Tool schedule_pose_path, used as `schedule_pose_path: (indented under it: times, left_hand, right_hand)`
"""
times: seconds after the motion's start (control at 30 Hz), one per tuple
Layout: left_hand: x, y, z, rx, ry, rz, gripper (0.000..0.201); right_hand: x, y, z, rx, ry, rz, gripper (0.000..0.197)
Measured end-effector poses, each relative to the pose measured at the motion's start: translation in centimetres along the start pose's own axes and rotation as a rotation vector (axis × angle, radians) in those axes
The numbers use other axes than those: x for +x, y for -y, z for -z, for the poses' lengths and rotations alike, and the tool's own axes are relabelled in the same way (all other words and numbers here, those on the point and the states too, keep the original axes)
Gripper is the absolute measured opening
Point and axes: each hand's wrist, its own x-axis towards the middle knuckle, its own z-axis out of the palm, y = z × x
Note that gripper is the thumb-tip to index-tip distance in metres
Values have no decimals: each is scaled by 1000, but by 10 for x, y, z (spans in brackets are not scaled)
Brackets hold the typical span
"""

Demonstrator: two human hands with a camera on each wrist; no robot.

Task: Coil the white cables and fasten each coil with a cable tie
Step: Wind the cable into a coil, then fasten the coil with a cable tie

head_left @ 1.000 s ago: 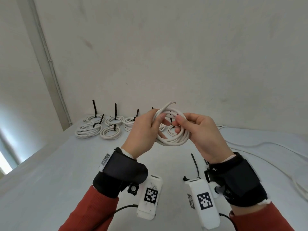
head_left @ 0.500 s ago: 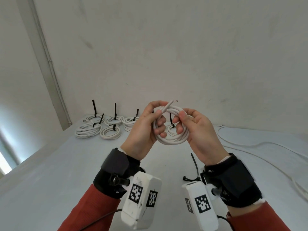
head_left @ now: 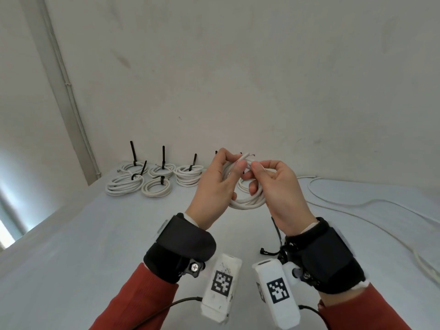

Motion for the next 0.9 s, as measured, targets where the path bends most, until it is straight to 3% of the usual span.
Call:
schedule_pose_path:
  times: [0.2, 0.4, 0.53, 0.7, 0.9]
  left_hand:
    - [3, 10, -3, 20, -85, 22, 17]
    - [9, 28, -1, 11, -117, 73, 21]
    - [11, 47, -1, -21, -110, 126, 21]
    - [12, 55, -1, -26, -107, 153, 21]
    - [13, 55, 3, -45, -155, 137, 20]
  right_hand:
    - [-3, 2, 10, -111, 102, -21, 20]
    - [-1, -11, 61, -588, 115, -71, 21]
    - [-7, -32, 85, -1063, 313, -55, 8]
    - [-16, -52, 73, -1419, 562, -65, 26]
    - [-9, -60, 59, -1604, 618, -30, 17]
